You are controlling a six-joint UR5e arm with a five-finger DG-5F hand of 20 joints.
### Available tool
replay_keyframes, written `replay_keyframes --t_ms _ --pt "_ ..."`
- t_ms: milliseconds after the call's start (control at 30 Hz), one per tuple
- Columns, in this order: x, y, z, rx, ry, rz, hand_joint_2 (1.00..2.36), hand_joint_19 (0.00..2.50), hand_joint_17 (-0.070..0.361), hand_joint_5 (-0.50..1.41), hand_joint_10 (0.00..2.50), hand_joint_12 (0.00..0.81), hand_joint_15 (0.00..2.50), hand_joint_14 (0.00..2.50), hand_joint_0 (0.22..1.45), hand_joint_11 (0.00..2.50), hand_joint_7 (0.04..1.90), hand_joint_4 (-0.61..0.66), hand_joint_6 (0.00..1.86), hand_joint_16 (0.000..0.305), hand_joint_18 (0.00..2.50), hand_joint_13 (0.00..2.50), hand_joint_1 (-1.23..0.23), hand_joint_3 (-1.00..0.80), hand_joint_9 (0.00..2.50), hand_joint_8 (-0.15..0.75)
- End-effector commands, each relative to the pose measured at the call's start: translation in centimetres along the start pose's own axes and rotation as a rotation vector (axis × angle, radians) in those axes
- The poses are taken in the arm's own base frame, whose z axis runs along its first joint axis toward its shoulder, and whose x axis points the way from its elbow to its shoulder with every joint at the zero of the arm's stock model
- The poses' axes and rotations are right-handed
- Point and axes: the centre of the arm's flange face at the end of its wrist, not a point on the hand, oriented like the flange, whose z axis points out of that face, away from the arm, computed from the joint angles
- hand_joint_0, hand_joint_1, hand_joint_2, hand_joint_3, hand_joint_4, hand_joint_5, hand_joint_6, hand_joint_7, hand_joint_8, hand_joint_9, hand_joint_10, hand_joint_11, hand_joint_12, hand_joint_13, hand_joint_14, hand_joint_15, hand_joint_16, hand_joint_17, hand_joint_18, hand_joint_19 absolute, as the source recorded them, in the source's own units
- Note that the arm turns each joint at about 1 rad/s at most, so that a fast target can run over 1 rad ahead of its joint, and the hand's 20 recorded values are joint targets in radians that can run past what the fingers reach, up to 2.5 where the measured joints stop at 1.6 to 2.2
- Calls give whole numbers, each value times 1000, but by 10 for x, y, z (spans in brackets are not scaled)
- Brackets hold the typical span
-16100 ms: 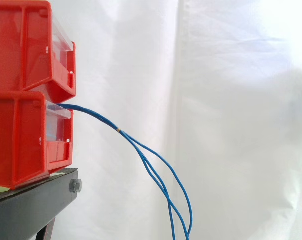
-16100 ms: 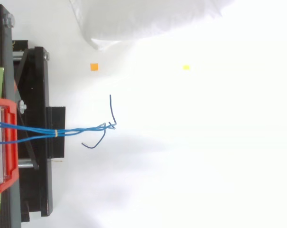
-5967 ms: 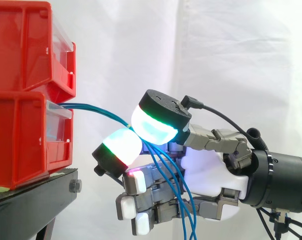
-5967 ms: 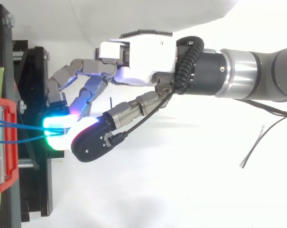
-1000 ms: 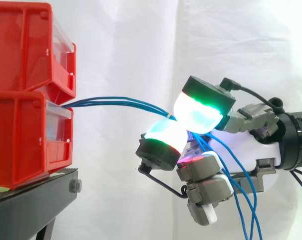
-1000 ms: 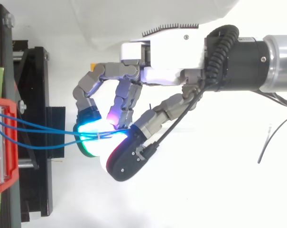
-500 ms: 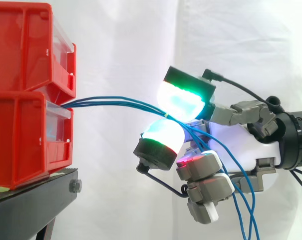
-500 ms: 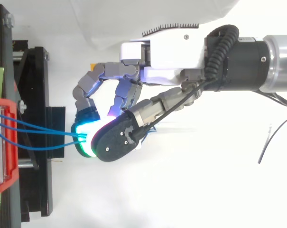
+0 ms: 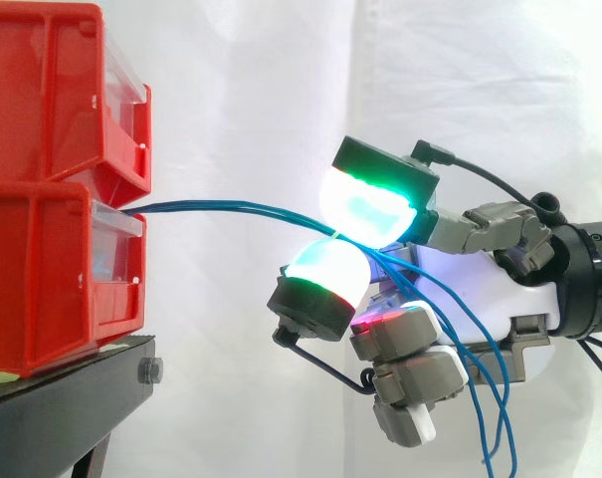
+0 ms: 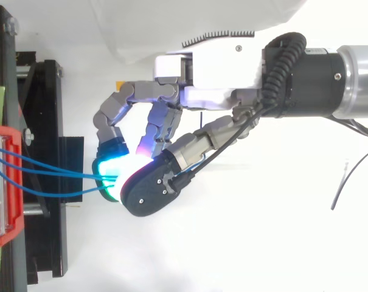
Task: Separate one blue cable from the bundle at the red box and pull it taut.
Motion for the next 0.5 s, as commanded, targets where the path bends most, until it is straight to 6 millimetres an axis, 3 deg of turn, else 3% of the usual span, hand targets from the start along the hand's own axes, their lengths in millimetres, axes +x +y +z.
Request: replay_keyframes --t_ms 0,467 --pt "1 -1 0 1 1 0 1000 845 99 -157 26 347 1119 33 790 1198 1252 -147 923 44 903 1161 -934 -500 1148 280" --pt "0 1 1 -7 -5 0 1000 861 96 -129 26 341 1138 34 712 1230 1274 -81 921 43 905 1170 -1010 -500 1179 269"
